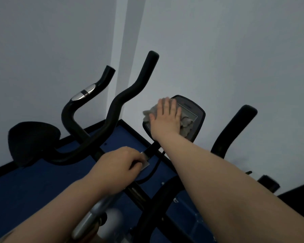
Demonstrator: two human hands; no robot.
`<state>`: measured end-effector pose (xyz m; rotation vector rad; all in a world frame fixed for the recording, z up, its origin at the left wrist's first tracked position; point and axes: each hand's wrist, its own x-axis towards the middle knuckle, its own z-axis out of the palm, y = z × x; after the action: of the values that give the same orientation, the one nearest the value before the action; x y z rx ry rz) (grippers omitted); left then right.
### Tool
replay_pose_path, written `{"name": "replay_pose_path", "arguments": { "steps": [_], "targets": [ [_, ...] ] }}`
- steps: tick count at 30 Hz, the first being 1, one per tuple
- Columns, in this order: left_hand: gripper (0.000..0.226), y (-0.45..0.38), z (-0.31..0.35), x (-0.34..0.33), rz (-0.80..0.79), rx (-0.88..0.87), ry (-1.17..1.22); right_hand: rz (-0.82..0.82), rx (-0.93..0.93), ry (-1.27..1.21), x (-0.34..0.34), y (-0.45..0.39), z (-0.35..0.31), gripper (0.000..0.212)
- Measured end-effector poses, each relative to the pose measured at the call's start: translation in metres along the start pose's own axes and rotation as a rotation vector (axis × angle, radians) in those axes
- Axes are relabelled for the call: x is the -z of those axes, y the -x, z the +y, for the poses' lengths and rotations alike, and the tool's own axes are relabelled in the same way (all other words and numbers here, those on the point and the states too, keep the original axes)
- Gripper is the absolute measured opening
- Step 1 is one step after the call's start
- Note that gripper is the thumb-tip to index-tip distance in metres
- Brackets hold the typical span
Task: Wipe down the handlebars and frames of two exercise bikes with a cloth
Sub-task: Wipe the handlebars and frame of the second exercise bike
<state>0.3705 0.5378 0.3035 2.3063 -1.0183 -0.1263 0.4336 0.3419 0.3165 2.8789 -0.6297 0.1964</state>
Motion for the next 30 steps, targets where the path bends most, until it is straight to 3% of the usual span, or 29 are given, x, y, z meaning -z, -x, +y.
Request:
{"name": "replay_pose_path", "arguments": {
  "steps": [4,6,9,13,22,26,30],
  "targets": [
    [0.019,0.009,0.002,-0.001,0.187,0.082,0.111,-0.079,0.175,0.044,0.004,0.043,0.008,0.069],
    [0.014,0.015,0.0,-0.003,0.321,0.085,0.128,-0.068,0.075,0.046,0.019,0.056,0.015,0.068],
    [0.01,0.017,0.0,-0.002,0.43,-0.013,0.066,-0.052,-0.123,-0.04,0.044,0.069,0.018,0.03],
    [0.009,0.021,0.001,0.002,0.453,-0.036,0.046,-0.198,-0.184,-0.308,0.062,0.088,-0.004,0.025],
    [0.017,0.104,0.003,0.029,0.616,0.241,0.199,-0.05,0.014,-0.677,0.084,0.191,-0.048,0.027],
    [0.016,0.136,0.029,0.037,0.71,0.316,0.223,-0.058,0.127,-0.757,0.09,0.241,-0.048,0.03],
    [0.017,0.17,0.097,0.017,0.732,0.286,0.254,0.0,0.224,-0.924,0.097,0.317,-0.001,0.03]
  ]
}}
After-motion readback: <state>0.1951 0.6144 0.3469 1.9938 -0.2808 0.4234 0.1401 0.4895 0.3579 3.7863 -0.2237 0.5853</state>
